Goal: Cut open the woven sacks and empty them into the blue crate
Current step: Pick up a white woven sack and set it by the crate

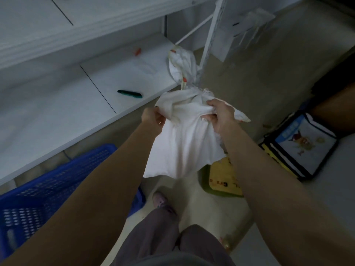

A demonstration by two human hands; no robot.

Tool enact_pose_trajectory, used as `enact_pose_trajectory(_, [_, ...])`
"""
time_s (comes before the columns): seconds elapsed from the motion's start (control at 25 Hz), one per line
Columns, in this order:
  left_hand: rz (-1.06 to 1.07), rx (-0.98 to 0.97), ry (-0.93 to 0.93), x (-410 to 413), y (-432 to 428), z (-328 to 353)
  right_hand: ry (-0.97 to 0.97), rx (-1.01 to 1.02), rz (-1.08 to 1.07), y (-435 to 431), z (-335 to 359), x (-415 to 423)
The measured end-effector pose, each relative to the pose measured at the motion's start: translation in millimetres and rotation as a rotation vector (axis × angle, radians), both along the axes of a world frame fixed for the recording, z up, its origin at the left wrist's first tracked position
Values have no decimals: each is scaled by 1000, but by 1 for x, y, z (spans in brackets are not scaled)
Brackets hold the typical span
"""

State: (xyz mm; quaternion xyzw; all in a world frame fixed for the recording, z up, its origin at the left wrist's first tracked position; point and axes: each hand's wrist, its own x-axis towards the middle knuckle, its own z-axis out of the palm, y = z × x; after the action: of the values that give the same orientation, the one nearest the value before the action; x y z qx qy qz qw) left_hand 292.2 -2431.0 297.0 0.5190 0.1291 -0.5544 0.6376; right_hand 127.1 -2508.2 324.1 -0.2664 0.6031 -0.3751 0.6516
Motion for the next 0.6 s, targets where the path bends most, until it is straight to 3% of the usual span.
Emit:
enact_pose_trajectory(0.4, [-49,259,-123,99,-28,-41,182,4,331,-76,-51,98])
enact_pose_trajectory(0.6, [-29,231,-51,104,-29,-53,170,35,307,-101,-56,135])
